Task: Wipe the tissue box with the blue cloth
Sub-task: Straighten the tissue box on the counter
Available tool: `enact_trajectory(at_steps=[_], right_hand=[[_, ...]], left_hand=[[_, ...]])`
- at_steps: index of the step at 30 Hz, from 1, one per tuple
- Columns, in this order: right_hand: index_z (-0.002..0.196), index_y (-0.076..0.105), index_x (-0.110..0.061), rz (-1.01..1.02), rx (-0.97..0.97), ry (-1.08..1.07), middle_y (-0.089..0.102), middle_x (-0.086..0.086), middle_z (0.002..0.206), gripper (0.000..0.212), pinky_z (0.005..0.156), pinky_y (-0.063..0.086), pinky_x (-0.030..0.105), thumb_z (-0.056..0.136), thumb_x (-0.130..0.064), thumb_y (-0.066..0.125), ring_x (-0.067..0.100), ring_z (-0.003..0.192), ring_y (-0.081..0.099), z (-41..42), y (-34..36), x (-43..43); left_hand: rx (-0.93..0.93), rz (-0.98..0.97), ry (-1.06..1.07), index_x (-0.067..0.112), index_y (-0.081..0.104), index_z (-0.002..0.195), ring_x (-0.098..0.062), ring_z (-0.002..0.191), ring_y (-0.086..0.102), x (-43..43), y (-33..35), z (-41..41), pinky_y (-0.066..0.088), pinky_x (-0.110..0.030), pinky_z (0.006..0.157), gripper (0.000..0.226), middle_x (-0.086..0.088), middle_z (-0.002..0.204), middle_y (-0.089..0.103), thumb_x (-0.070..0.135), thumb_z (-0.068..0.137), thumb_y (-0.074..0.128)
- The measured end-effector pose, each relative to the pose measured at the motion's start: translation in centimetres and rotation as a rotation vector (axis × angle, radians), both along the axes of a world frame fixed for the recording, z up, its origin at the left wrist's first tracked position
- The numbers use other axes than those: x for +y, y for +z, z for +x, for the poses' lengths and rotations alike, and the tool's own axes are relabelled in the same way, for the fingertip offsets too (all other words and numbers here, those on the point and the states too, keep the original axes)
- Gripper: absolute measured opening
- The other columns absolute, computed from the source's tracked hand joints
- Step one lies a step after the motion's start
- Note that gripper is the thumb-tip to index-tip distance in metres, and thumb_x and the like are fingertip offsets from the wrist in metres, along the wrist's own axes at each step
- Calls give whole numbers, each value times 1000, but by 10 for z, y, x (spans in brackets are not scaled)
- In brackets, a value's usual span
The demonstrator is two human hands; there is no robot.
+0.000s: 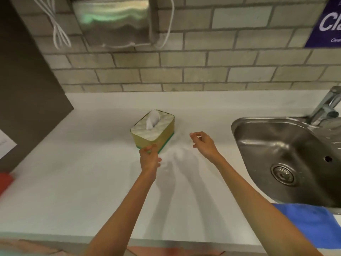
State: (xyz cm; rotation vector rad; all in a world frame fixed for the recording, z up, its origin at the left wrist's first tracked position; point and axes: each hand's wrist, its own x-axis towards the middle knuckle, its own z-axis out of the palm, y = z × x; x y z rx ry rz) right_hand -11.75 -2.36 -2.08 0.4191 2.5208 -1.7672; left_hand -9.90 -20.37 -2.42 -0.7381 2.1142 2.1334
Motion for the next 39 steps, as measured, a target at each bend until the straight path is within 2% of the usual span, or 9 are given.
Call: enact_trajectory(at_steps=[4, 7, 10, 13, 18, 24, 30, 35, 39], right_hand=[[124, 51, -16, -24, -13, -8, 58, 10, 127, 50, 101, 44, 40, 87, -51, 48, 28, 111, 59, -24, -5, -22], [134, 43, -16, -34, -33, -19, 54, 12, 132, 58, 105, 41, 41, 88, -51, 47, 29, 116, 57, -40, -9, -33], [139, 36, -17, -48, -58, -36, 52, 13, 135, 60, 107, 39, 43, 89, -50, 45, 31, 119, 54, -56, -11, -39], [142, 32, -17, -63, -75, -53, 48, 15, 139, 61, 108, 38, 44, 90, -47, 45, 32, 124, 50, -72, -13, -43], [145, 26, -22, -87, -82, -75, 41, 13, 146, 61, 109, 32, 37, 92, -44, 44, 28, 133, 41, -96, -19, -48], [145, 29, -24, -143, -47, -99, 41, 10, 147, 59, 103, 33, 31, 91, -43, 46, 24, 134, 40, -122, -28, -51], [139, 40, -22, -170, 7, -109, 51, 9, 137, 53, 94, 36, 25, 90, -38, 52, 23, 126, 48, -148, -32, -52], [130, 51, -11, -144, 87, -106, 61, 14, 125, 42, 98, 46, 34, 91, -26, 55, 26, 114, 57, -169, -32, -54], [126, 54, -10, -111, 127, -174, 62, 12, 122, 38, 82, 44, 25, 90, -22, 57, 20, 99, 59, -183, -34, -51]], left_hand=[[-89, 70, 42, 9, 32, 134, -26, 89, 55, -19, -6, -16, 50, -33, 67, 51, -12, 112, 49, 35, 94, 48], [-130, 111, 44, 12, 26, 141, -28, 107, 53, -26, -10, -29, 50, -37, 81, 59, -14, 134, 47, 37, 93, 48], [-127, 137, 19, 15, 21, 145, -32, 126, 45, -25, -10, -42, 49, -40, 88, 67, -12, 144, 39, 41, 91, 51], [-120, 166, 23, 17, 24, 144, -30, 126, 45, -22, -10, -54, 48, -44, 92, 68, -9, 145, 40, 39, 89, 56], [-115, 145, 6, 15, 26, 142, -29, 122, 49, -27, -15, -75, 48, -36, 83, 67, -9, 142, 43, 29, 87, 61], [-65, 97, -55, 12, 36, 139, -30, 123, 51, -47, -19, -114, 43, -45, 106, 54, -11, 139, 50, 23, 90, 56], [-36, 25, 33, 14, 34, 138, -33, 121, 52, -59, -17, -163, 46, -41, 102, 50, -18, 137, 49, 24, 92, 52], [11, 6, 54, 11, 40, 129, -26, 103, 53, -58, -18, -199, 43, -31, 79, 40, -17, 131, 52, 24, 93, 50], [51, -8, -15, 10, 44, 126, -21, 98, 51, -54, -21, -221, 42, -29, 79, 35, -14, 129, 54, 23, 94, 47]])
